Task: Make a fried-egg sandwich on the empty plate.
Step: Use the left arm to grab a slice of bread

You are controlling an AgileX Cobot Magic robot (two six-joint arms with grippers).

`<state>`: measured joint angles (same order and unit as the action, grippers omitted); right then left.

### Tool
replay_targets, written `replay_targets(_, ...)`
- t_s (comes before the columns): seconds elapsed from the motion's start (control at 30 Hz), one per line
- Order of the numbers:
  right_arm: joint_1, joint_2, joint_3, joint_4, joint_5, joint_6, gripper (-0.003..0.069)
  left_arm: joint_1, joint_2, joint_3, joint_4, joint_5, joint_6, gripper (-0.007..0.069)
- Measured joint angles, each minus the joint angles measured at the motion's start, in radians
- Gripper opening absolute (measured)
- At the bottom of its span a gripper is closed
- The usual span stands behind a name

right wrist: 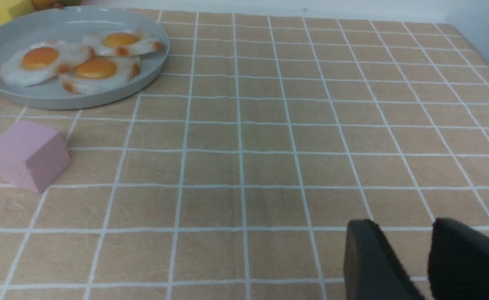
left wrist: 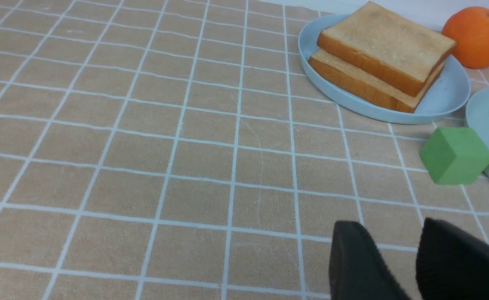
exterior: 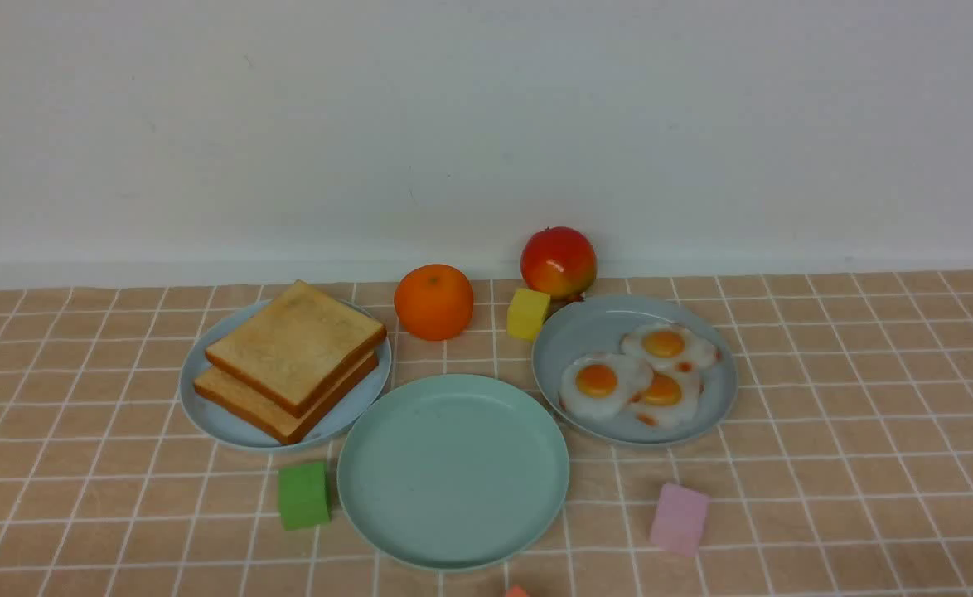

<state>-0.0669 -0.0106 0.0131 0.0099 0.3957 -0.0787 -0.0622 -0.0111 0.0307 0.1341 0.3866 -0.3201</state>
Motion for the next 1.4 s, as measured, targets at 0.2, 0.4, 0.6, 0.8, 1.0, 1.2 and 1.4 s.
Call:
replay_targets(0.2, 0.000, 0.000, 0.000, 0.000, 0.000, 0.000, 0.0239, 0.000, 0.000, 0.000, 0.000, 0.000, 0.000, 0.0237)
replay_targets(0.4, 0.000, 0.000, 0.000, 0.000, 0.000, 0.000, 0.0239, 0.000, 0.000, 0.000, 0.000, 0.000, 0.000, 0.0238)
replay_targets(0.6, 0.000, 0.000, 0.000, 0.000, 0.000, 0.000, 0.0239, 0.000, 0.000, 0.000, 0.000, 0.000, 0.000, 0.0238)
replay_targets(0.8, 0.000, 0.000, 0.000, -0.002, 0.000, 0.000, 0.0239, 0.000, 0.000, 0.000, 0.011, 0.000, 0.000, 0.0238)
replay_targets(1.0, 0.000, 0.000, 0.000, -0.010, -0.001, 0.000, 0.0239, 0.000, 0.000, 0.000, 0.014, 0.000, 0.000, 0.0238)
replay_targets(1.2, 0.000, 0.000, 0.002, -0.010, -0.026, 0.000, 0.0239, 0.000, 0.000, 0.000, -0.004, -0.008, 0.000, 0.0238)
replay_targets(1.4, 0.000, 0.000, 0.013, -0.010, -0.181, 0.000, 0.0239, 0.000, 0.000, 0.000, -0.086, -0.088, 0.000, 0.0238)
